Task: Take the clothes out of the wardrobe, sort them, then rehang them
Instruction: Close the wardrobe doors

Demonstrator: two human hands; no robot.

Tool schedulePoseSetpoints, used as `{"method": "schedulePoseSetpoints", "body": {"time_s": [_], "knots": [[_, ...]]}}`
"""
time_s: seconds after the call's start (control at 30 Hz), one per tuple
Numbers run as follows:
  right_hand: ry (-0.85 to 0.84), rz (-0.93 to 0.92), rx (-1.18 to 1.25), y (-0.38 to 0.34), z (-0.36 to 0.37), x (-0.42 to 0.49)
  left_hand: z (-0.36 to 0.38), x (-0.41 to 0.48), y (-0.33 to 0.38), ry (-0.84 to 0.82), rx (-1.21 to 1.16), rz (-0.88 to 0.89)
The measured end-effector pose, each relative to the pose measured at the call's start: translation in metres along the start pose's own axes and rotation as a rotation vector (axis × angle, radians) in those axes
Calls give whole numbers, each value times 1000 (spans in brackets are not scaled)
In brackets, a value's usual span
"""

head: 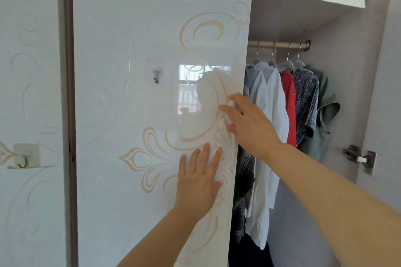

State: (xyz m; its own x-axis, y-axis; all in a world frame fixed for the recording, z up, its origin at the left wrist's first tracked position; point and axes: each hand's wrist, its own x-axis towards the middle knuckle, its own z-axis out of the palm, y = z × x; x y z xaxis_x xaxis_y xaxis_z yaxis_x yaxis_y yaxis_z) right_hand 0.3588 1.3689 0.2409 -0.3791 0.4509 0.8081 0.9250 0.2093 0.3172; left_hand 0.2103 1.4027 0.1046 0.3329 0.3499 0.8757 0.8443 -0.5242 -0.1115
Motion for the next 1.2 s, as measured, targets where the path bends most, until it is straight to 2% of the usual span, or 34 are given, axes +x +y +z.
{"method": "schedulePoseSetpoints", "body": {"time_s": [0.3,0.63,0.7,0.9,1.2], "knots": [[-13,5,3,18,34,14,36,15,-15,-6,32,8],[-41,88,-29,6,28,13,34,17,-12,47,-4,20],[-78,147,-11,2,17,8,26,19,-10,57,-54,13],[-37,352,-113,-5,-41,-53,8,27,22,103,-238,103],[-56,610,-434,-13,-166,-173,-38,31,163,70,-678,339]]}}
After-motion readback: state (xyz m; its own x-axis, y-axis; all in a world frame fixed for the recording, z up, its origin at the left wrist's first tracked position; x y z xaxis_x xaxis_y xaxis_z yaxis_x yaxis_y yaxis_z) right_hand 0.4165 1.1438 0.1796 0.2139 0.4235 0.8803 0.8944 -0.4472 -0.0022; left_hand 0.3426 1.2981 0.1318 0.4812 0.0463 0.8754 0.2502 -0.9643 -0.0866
